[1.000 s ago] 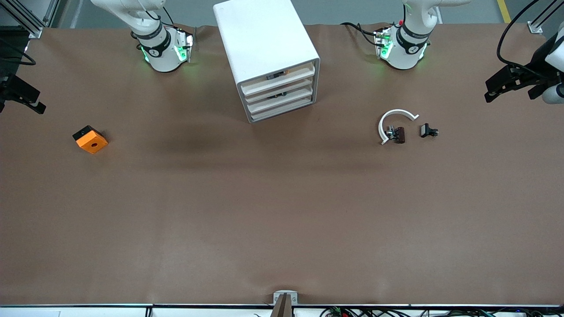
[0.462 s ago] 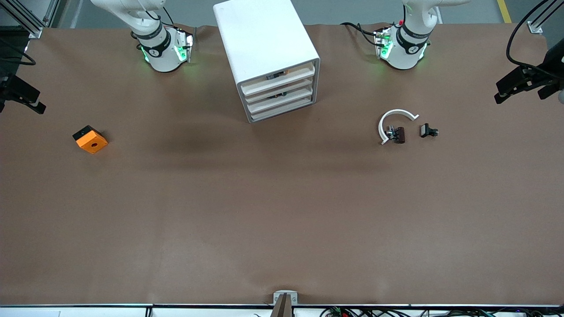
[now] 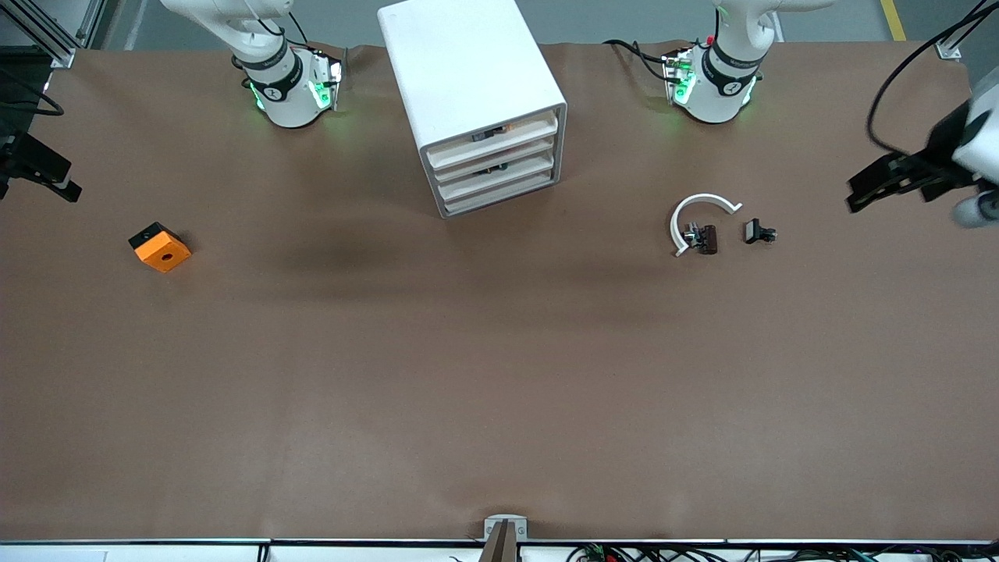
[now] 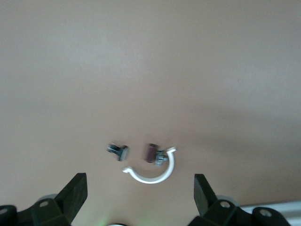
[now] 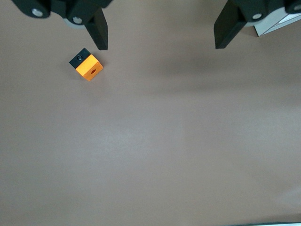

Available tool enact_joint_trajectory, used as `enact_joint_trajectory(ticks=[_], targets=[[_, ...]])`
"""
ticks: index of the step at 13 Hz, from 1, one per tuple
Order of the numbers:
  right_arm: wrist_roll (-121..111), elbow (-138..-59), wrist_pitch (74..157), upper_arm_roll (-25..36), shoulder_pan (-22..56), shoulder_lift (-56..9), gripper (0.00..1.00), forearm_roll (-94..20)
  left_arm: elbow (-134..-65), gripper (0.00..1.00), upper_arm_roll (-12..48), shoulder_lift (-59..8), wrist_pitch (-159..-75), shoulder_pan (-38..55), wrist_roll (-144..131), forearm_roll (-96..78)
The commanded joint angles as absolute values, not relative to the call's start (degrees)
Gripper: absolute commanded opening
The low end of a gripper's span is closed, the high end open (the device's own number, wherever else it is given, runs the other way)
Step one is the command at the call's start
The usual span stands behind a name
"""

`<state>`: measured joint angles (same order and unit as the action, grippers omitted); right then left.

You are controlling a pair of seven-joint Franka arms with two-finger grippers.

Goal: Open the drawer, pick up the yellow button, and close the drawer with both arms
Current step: 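Move the left gripper toward the white drawer cabinet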

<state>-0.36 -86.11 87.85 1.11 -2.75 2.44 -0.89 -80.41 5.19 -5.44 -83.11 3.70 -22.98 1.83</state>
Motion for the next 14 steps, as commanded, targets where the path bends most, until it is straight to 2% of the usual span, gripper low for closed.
enact_joint_trajectory(ticks=[1, 9, 14], targets=[[-0.09, -84.9, 87.01, 0.7, -3.08, 1.93, 1.0, -0.18, -77.61, 1.0, 5.45, -10.01, -83.92, 9.99, -41.67, 1.58], [-0.09, -84.82, 87.1, 0.7, -3.34, 1.93, 1.0, -0.17, -77.7, 1.0, 5.54, -18.71, -89.29, 22.58, -80.66, -4.04], [-0.18, -84.81, 87.01, 1.05, -3.43, 1.93, 1.0, -0.09, -78.22, 1.0, 5.54, -22.94, -88.95, 24.35, -94.47, -22.55]])
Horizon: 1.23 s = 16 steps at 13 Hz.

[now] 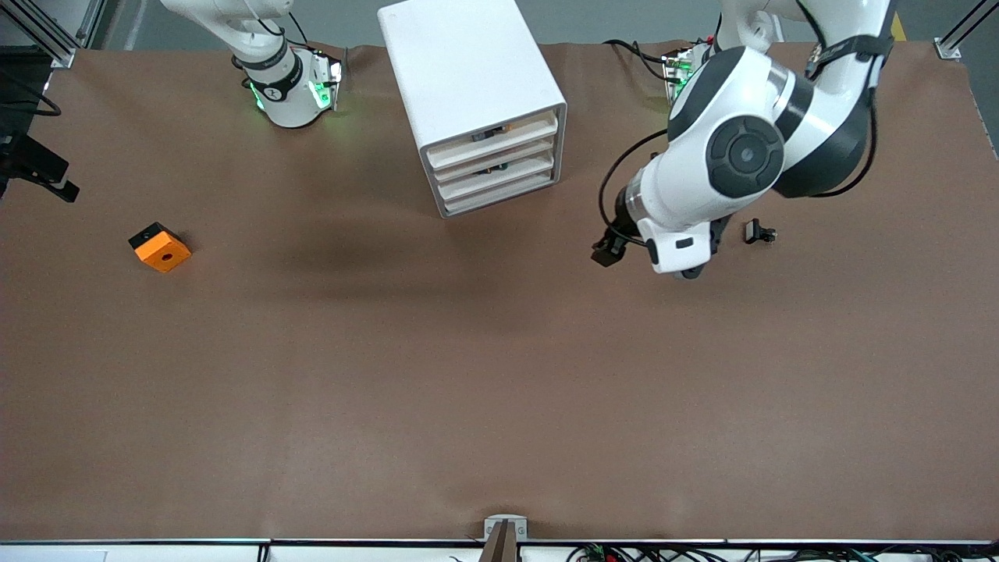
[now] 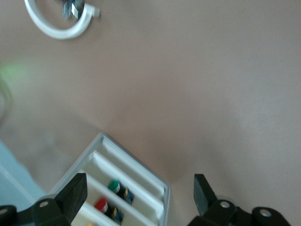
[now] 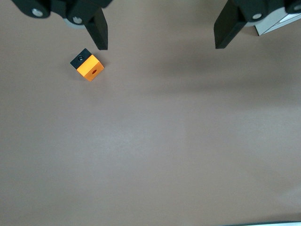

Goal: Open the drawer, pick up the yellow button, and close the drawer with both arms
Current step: 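Grasp the drawer front with the left gripper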

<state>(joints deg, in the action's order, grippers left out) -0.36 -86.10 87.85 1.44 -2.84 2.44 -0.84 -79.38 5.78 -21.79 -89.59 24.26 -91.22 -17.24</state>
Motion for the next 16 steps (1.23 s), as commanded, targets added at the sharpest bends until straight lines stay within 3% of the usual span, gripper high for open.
enact_joint_trajectory(ticks=[1, 8, 16], targets=[[-0.18, -84.81, 87.01, 0.97, -3.34, 1.93, 1.0, -0.09, -78.74, 1.0, 5.45, -23.64, -88.68, 24.35, -95.7, -27.03], [0.18, -84.73, 86.92, 1.05, -3.78, 1.32, 1.0, -0.61, -79.1, 1.0, 5.45, -32.33, -87.37, 24.87, -109.39, -42.34], [-0.09, -85.17, 84.64, 0.97, -3.25, -0.7, 1.0, -0.7, -78.93, 1.0, 5.45, -41.39, -87.36, 27.15, -129.19, -48.51]])
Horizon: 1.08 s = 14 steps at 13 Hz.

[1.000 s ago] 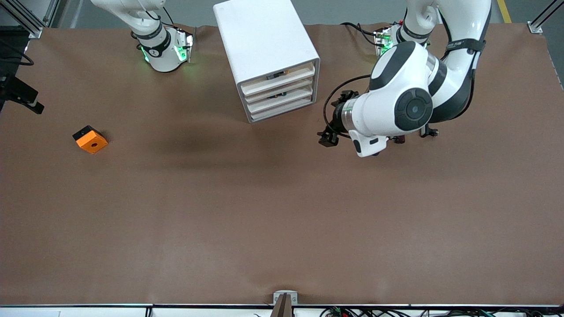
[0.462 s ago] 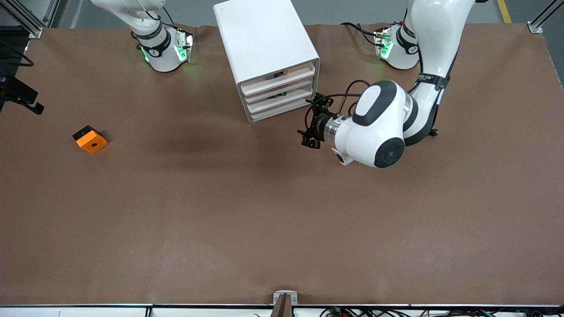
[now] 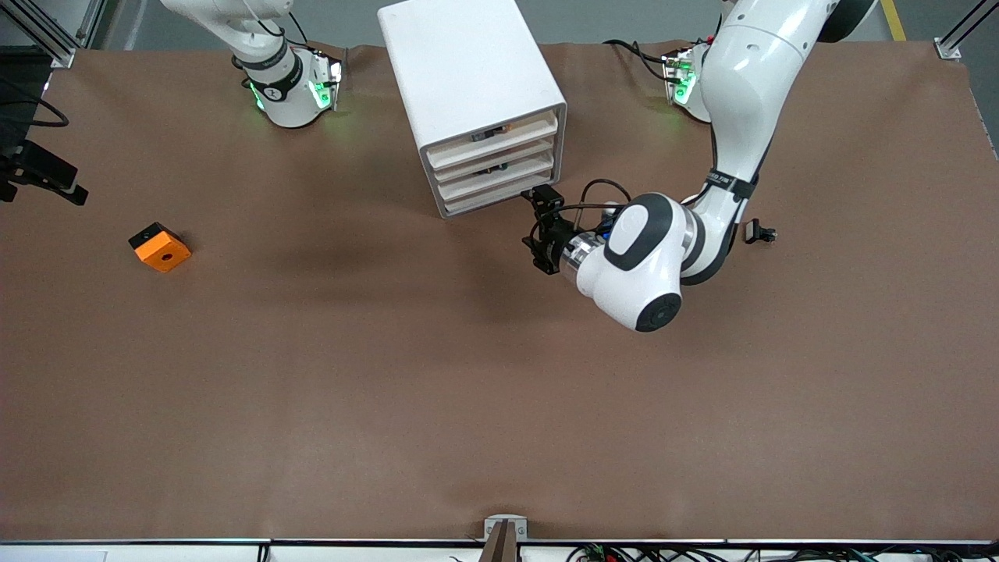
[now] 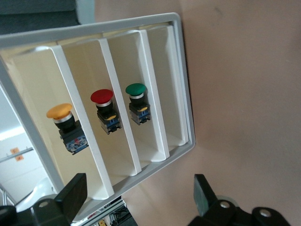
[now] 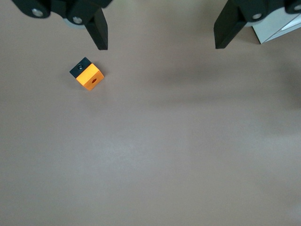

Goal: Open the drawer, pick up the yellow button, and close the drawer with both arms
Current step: 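Grasp the drawer front with the left gripper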

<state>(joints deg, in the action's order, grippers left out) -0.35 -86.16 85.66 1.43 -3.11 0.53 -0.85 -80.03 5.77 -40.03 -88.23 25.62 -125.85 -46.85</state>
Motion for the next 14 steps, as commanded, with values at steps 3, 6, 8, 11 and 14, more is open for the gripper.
enact_joint_trajectory(ticks=[3, 6, 8, 11, 14], targets=[[-0.18, -85.17, 82.62, 0.79, -2.81, -0.7, 1.0, -0.53, -79.19, 1.0, 5.45, -42.63, -87.19, 29.78, -131.48, -48.87], [-0.18, -85.69, 82.62, 0.7, -2.72, -1.05, 1.0, -1.05, -79.1, 1.0, 5.71, -43.07, -84.39, 31.11, -131.31, -49.83], [-0.18, -85.69, 82.62, 0.7, -2.72, -1.32, 1.0, -1.05, -79.1, 0.9, 5.71, -42.98, -82.27, 31.11, -131.22, -51.15], [-0.26, -85.69, 82.62, 0.7, -2.72, -1.67, 1.0, -1.05, -79.1, 0.75, 5.71, -43.77, -82.18, 33.13, -131.39, -51.24], [-0.26, -85.78, 82.44, 0.7, -2.37, -1.67, 1.0, -1.05, -79.1, 0.66, 5.71, -43.77, -81.66, 33.75, -131.48, -51.24]])
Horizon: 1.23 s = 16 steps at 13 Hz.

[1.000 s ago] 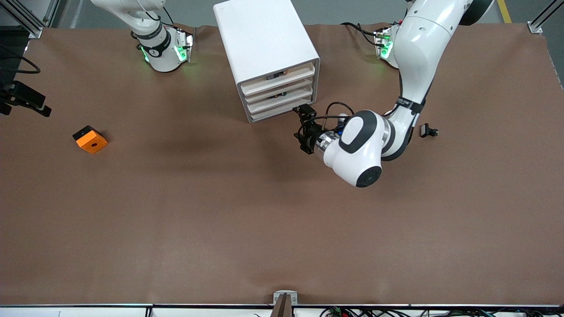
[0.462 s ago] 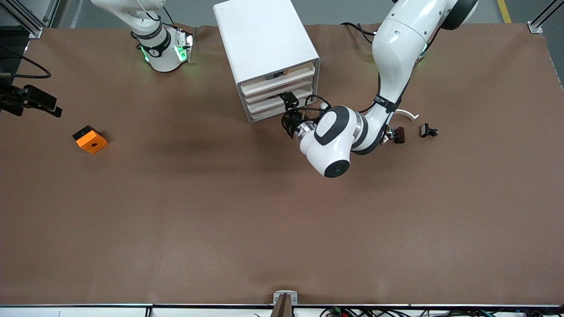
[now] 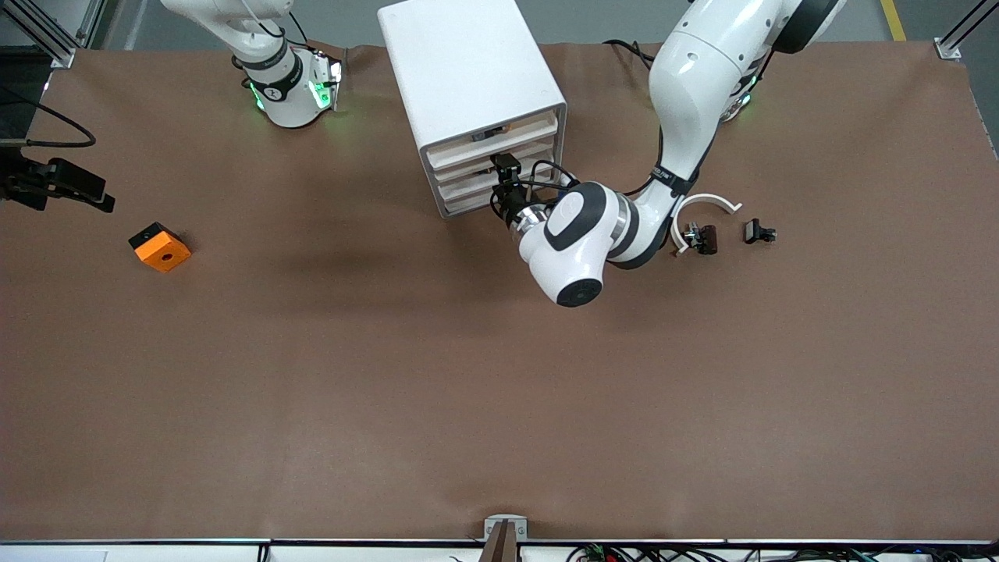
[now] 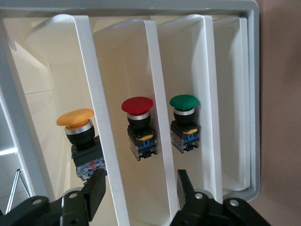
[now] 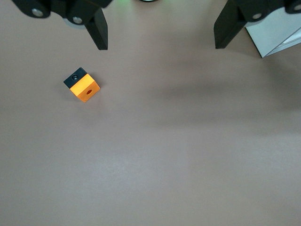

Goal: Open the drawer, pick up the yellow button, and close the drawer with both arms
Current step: 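Pull the drawer outward with the left gripper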

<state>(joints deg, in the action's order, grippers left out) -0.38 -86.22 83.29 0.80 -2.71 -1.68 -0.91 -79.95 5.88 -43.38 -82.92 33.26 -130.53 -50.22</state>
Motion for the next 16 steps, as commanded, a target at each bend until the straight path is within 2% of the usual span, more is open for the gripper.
enact_joint_trajectory(ticks=[1, 6, 8, 14, 16], targets=[[-0.26, -85.78, 82.44, 0.7, -2.37, -1.67, 1.0, -0.97, -79.1, 0.64, 5.71, -43.77, -80.87, 33.84, -131.48, -51.33], [-0.26, -85.78, 82.44, 0.7, -2.37, -1.67, 1.0, -1.05, -79.19, 0.64, 5.8, -43.86, -80.07, 33.92, -132.18, -52.11], [-0.26, -85.78, 82.44, 0.7, -2.37, -1.67, 1.0, -0.97, -79.1, 0.58, 5.8, -44.21, -80.07, 34.36, -132.36, -52.64], [-0.26, -85.87, 82.44, 0.7, -2.37, -1.67, 1.0, -1.05, -79.28, 0.57, 5.8, -45.26, -79.28, 35.51, -133.33, -54.75], [-0.26, -85.87, 82.44, 0.7, -2.29, -1.76, 1.0, -1.05, -79.28, 0.52, 5.8, -45.35, -79.28, 35.68, -133.33, -54.84]])
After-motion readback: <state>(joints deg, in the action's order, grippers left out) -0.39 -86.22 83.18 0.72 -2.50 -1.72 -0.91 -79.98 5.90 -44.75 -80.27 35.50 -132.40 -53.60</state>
